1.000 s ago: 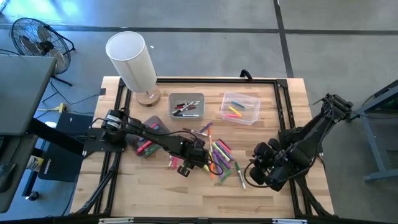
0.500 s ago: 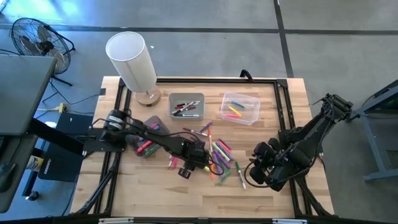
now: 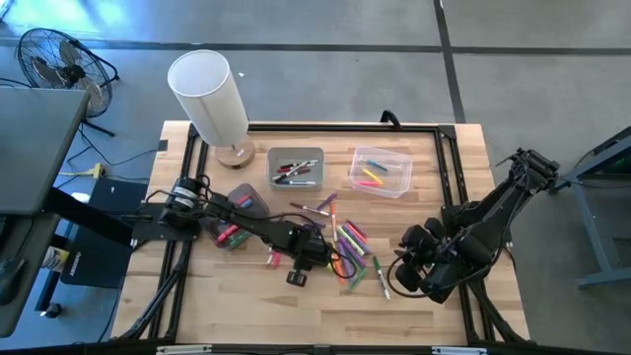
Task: Pick & Place Markers
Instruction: Put the yellow highlighter pen into the black bin
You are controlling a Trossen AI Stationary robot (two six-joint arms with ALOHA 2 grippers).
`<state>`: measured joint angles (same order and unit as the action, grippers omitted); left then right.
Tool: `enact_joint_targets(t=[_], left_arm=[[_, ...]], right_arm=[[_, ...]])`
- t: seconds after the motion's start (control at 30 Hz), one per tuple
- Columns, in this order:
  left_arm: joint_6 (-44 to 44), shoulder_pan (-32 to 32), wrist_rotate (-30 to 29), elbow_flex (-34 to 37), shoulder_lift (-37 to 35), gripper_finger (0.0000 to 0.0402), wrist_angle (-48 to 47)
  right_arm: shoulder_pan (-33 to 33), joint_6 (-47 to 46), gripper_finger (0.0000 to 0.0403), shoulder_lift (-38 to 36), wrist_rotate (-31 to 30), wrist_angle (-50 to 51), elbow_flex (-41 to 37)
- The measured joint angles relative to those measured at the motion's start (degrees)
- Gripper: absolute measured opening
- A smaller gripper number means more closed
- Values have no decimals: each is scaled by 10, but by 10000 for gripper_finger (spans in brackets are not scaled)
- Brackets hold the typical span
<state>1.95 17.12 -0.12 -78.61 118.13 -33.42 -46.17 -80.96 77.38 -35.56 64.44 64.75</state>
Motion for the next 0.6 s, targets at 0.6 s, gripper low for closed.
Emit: enact_joint_targets(t=[0.6], left_arm=[[79,2,26,5,-158,56,-93]], right_arm=[[0,0,94,0,-13,0,0]])
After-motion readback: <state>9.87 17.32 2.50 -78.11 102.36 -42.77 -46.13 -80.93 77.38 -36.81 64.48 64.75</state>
